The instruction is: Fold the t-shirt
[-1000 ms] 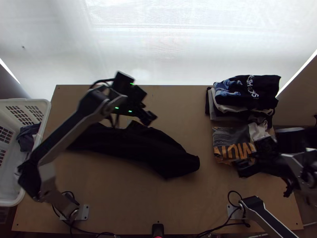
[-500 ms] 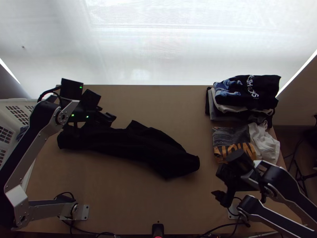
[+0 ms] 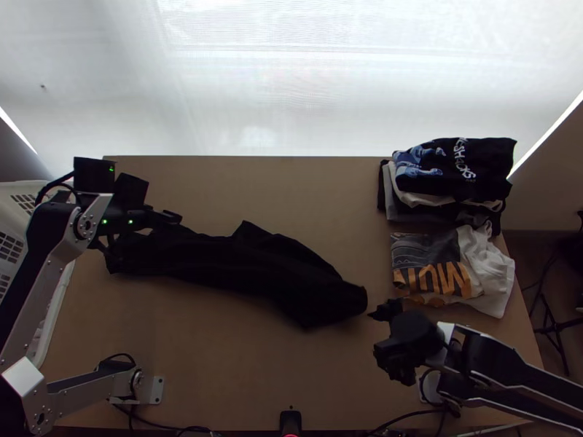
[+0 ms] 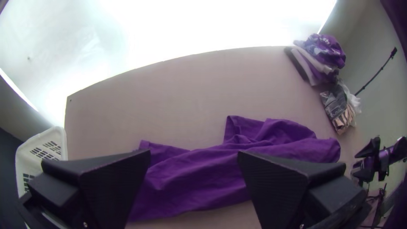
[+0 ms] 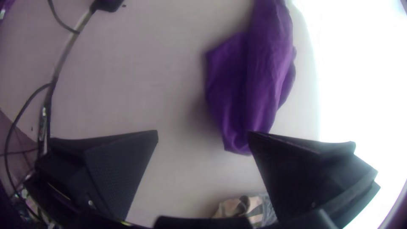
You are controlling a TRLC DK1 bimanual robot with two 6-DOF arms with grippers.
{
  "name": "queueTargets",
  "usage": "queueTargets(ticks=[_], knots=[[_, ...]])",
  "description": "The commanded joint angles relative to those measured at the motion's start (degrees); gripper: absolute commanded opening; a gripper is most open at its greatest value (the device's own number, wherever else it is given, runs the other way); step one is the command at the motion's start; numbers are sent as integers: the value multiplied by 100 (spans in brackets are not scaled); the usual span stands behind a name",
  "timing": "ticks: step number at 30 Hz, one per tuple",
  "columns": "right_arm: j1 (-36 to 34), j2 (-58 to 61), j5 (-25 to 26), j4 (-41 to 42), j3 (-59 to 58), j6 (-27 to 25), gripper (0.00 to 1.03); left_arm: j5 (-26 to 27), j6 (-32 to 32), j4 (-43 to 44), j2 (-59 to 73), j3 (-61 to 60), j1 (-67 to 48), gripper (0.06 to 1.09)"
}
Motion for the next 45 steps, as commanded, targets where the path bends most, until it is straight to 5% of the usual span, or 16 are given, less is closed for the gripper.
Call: queueTargets(ticks=[1, 4, 6, 10, 12, 22, 28, 45], knots=[[771, -61, 318, 951, -565, -698, 88, -33, -156, 55, -170, -158, 346, 105], [867, 106, 301, 1426, -653, -636, 71, -24, -191, 134, -276, -307, 381, 105], [920, 282, 265, 1698, -715, -654, 70, -33, -209, 186, -320, -395, 399, 105], [947, 660, 98, 2384, -855, -812, 74, -33, -218, 239, -364, -501, 487, 105], [938, 835, 81, 2867, -978, -882, 90, -42, -209, 248, -373, -527, 496, 105], [727, 1776, 54, 3869, -1224, -1111, 90, -121, -138, 248, -408, -501, 619, 105], [85, 2013, -324, 4019, -1365, -1330, 50, -121, -138, 266, -399, -510, 707, 105], [-1172, 3147, -824, 5021, -1330, -1972, 49, -165, -95, 327, -293, -483, 707, 105]])
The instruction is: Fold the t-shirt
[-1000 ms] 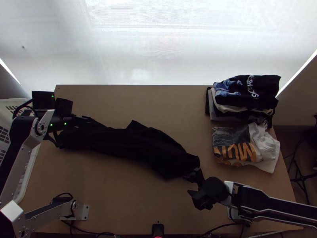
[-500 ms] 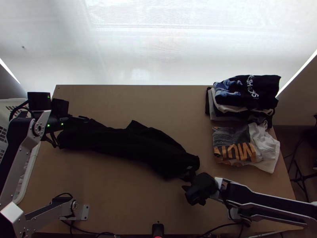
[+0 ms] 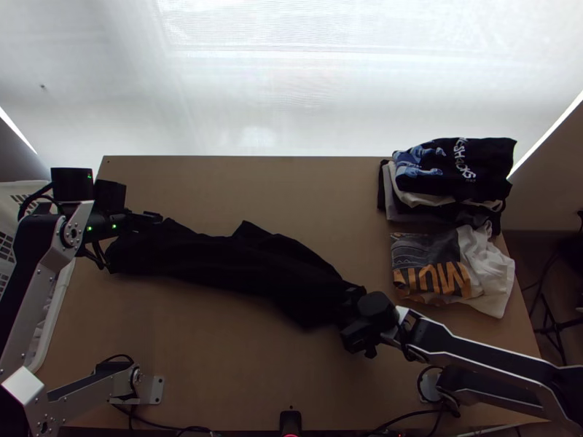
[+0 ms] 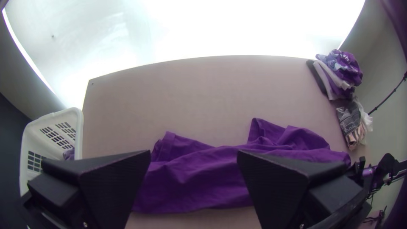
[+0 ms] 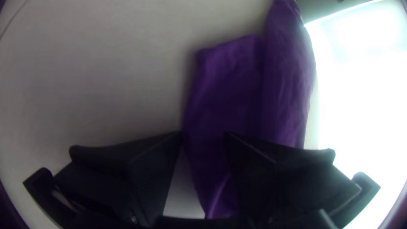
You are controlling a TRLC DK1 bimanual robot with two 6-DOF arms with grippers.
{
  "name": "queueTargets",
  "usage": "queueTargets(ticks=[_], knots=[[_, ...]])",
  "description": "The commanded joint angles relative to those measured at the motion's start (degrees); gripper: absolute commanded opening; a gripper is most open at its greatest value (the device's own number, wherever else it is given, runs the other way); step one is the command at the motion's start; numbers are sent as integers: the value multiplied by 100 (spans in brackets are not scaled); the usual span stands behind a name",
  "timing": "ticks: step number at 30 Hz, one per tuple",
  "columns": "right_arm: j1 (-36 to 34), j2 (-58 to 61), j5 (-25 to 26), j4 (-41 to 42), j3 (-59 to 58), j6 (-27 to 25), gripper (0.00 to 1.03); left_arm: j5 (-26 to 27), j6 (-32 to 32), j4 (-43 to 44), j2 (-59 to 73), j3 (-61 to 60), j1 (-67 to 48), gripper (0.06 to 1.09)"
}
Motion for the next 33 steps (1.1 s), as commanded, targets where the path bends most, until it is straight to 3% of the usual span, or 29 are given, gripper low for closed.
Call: queueTargets(ticks=[1, 5, 6, 7, 12, 17, 24, 33], knots=[[-308, 555, -75, 370, 49, -158, 49, -18, 15, 10, 26, 22, 5, 105], [-308, 713, -75, 484, 137, -96, 47, -36, 15, 10, 26, 22, 5, 105], [-308, 731, -75, 493, 155, -53, 38, -36, 15, 10, 26, 22, 5, 105], [-291, 739, -84, 493, 173, -44, 21, -36, 15, 10, 26, 22, 5, 105], [-282, 326, -92, -650, 630, 607, 6, -45, 41, -7, 8, -31, 102, 105], [-317, -693, -268, -1731, 1069, 1283, 3, -36, 138, 19, 43, -339, 374, 104], [-291, -2266, -277, -2478, 1579, 1890, 3, -45, 375, 160, 509, -769, 981, 104], [-1003, -2011, -268, -1986, 2423, 2637, 3, -36, 630, 195, 623, -910, 1525, 104]])
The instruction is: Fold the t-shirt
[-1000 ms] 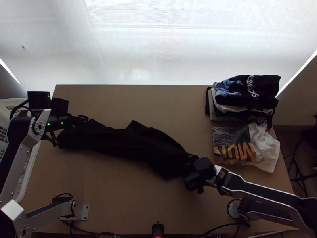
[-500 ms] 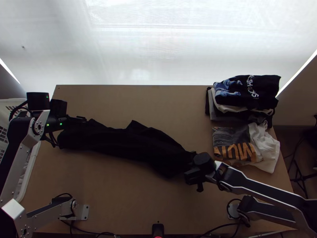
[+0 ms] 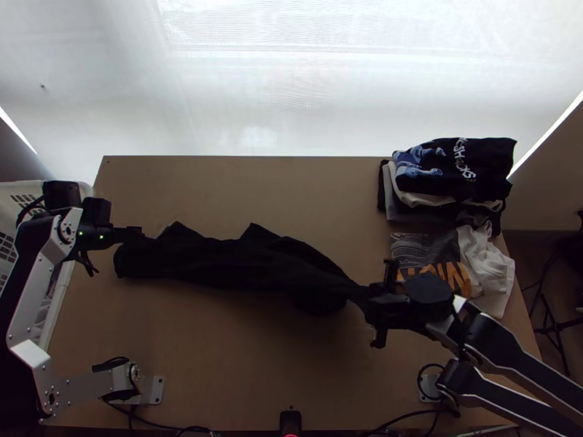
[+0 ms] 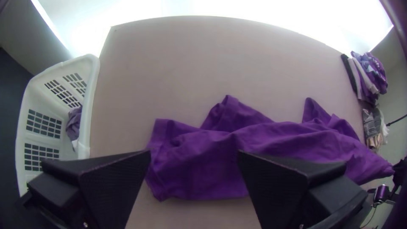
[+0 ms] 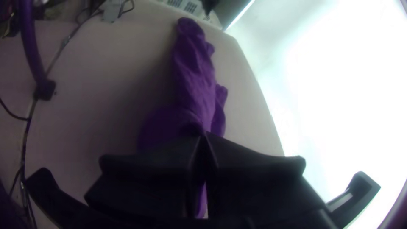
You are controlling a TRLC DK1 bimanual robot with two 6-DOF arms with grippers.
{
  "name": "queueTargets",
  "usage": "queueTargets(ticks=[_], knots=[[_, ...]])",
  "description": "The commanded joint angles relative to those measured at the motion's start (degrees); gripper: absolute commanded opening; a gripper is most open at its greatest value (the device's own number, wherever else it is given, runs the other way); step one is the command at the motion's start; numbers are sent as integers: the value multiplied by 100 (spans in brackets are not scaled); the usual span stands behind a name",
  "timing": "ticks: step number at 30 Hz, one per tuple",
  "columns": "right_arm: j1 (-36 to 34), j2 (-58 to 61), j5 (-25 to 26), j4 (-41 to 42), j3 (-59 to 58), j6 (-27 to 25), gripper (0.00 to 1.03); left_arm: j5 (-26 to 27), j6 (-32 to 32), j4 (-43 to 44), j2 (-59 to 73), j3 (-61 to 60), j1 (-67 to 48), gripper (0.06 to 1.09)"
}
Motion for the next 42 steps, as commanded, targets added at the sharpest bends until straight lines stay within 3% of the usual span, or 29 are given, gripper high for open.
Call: queueTargets(ticks=[1, 6, 10, 15, 19, 27, 32, 42], knots=[[-579, 197, 5, 362, 740, 539, 3, 5, 134, 13, 86, -182, 323, 104], [-895, 918, 14, 925, 1435, 680, 3, 76, 2, -4, -11, -253, 315, 104], [-1133, 1542, 23, 1179, 2252, 917, 3, 445, -86, -119, -152, -253, 306, 104], [-1335, 2183, 67, 1162, 3474, 1321, 3, 454, -59, -233, -301, -367, 253, 104], [-1317, 2421, 111, 1135, 4159, 1356, 3, 454, -16, -233, -451, -507, 262, 104], [-895, 2711, 172, 916, 5697, 1725, 3, 559, -103, -224, -626, -692, 112, 104], [-219, 3089, 401, 547, 6690, 1787, 3, 559, -130, -233, -758, -718, -178, 104], [-25, 3229, 612, 318, 6682, 1673, 3, 542, -139, -224, -705, -1202, -1039, 104]])
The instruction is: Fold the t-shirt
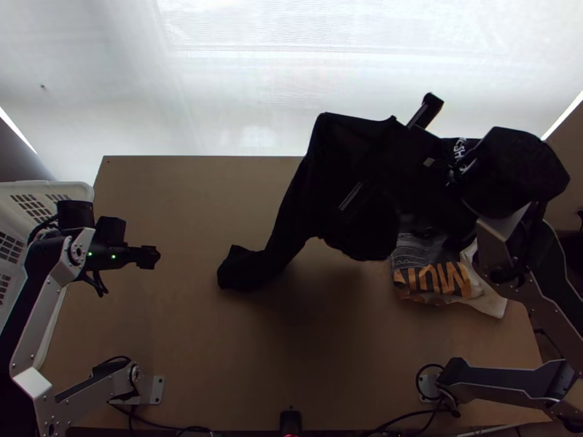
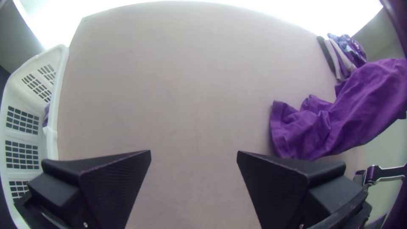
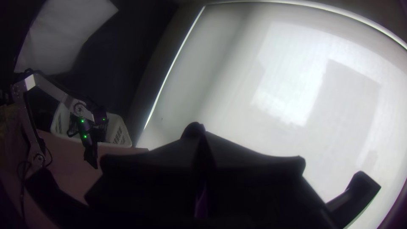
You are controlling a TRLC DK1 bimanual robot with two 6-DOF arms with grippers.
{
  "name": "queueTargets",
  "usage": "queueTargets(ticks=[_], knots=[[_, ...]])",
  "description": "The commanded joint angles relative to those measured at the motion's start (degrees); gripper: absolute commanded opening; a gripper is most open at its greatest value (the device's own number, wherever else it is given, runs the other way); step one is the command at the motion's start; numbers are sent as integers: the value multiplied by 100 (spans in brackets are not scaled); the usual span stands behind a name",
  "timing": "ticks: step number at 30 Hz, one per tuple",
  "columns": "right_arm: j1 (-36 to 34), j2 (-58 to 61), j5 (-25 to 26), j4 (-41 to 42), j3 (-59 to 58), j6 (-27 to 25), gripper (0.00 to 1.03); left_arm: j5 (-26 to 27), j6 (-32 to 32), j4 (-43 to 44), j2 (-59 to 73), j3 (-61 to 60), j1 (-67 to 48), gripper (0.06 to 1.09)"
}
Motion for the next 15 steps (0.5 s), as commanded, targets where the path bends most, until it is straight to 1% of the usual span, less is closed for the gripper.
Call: queueTargets(ticks=[1, 3, 8, 11, 15], knots=[[125, 112, 181, -176, 136, -78, 3, -9, 76, 5, 16, -494, -749, 104], [108, 121, 216, -202, 136, -131, 3, 0, 93, -65, 60, -644, -986, 104], [108, 165, 322, -352, 118, -184, 3, 8, 216, -654, 148, -767, -1725, 104], [99, 209, 427, -352, 56, -184, 3, 8, 304, -346, -134, -1013, -2032, 104], [90, 244, 559, -352, -40, -184, 3, 17, 58, 93, -72, -1030, -2164, 104]])
